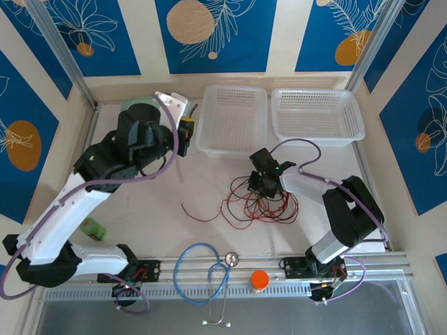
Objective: Untangle the cables
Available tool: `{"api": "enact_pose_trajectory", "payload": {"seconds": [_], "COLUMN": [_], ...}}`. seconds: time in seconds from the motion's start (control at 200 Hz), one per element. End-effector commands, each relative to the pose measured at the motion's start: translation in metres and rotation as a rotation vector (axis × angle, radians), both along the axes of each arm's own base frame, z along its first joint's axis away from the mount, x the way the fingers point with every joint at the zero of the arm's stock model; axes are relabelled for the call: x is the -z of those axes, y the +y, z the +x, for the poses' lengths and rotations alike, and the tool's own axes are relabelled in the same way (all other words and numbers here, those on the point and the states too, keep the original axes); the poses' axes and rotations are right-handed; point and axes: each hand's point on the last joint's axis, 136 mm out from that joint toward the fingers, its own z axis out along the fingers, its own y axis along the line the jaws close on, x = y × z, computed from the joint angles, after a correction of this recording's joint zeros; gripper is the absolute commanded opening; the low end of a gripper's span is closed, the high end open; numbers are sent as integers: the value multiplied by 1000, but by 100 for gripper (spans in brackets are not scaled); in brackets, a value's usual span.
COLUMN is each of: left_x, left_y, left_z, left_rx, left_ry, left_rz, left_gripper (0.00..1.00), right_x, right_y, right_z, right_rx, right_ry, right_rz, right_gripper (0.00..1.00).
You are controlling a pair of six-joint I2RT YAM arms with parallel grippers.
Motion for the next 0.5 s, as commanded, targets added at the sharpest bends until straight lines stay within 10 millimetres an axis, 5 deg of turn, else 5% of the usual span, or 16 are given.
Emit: {"api": "enact_pose_trajectory", "payload": {"seconds": [0.0,0.21,0.33,0.495], "left_x": [-37,-67,-73,-57], "left_y": [-17,-48,-64,-85], "left_z": [5,31,52,98], "left_rx": [67,97,87,29], "left_ry": [-98,-190,-237,-273], "left_rz": [-51,-58,-34,27], "left_gripper": [0,1,1,2], "right_x": [-25,-79,-104,-130], "right_y": [-3,-18,-35,-59], "right_z": [-4,-14,-25,-44], "right_rx": [-33,-53,-28,7], "right_ry": [-37,-146,-201,-269], "right_rz": [10,23,41,74], "right_gripper": [29,57,63,65]}}
